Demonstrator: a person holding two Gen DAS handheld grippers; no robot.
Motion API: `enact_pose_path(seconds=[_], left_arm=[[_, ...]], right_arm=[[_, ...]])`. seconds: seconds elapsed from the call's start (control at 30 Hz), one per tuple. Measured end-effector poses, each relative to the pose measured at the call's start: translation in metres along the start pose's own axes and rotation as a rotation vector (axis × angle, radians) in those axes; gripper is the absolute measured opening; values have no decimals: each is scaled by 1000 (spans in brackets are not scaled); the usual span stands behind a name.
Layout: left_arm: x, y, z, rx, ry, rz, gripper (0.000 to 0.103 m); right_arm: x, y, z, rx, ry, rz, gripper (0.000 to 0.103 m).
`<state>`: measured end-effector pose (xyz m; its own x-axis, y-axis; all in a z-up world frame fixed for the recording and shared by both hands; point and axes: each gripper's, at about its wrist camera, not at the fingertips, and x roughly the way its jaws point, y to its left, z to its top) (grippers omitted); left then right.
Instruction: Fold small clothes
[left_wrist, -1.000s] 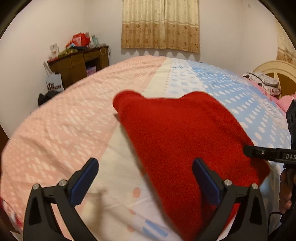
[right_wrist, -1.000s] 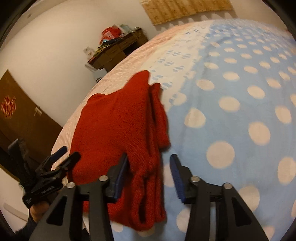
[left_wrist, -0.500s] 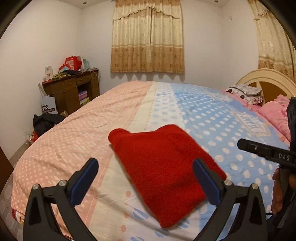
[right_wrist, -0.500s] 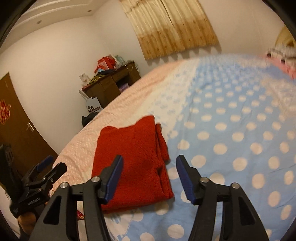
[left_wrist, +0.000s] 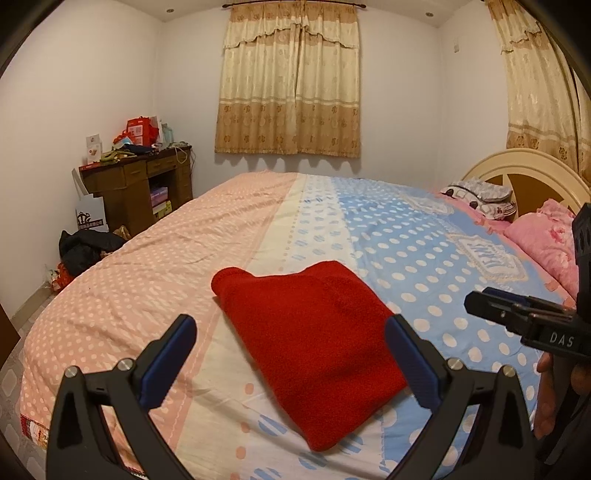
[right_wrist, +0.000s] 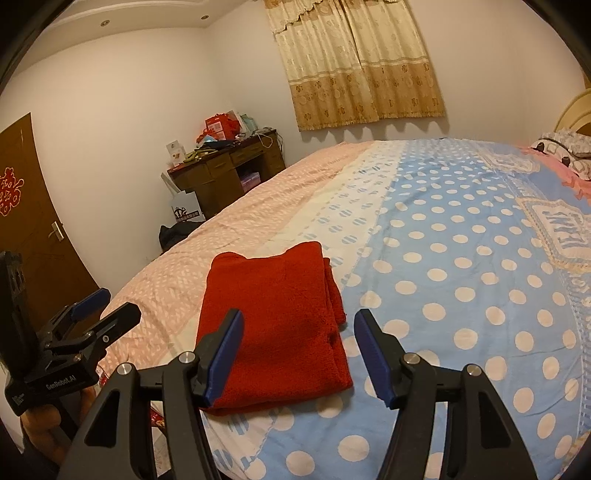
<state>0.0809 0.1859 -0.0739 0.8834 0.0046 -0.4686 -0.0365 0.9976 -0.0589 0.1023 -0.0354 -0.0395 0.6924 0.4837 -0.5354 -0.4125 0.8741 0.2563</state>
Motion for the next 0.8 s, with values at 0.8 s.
enact_pose_path(seconds=[0.8], left_arm=[[0,-3,-1,3,6,0,103]], right_arm=[[-9,5,0,-14,-7,-8,64]])
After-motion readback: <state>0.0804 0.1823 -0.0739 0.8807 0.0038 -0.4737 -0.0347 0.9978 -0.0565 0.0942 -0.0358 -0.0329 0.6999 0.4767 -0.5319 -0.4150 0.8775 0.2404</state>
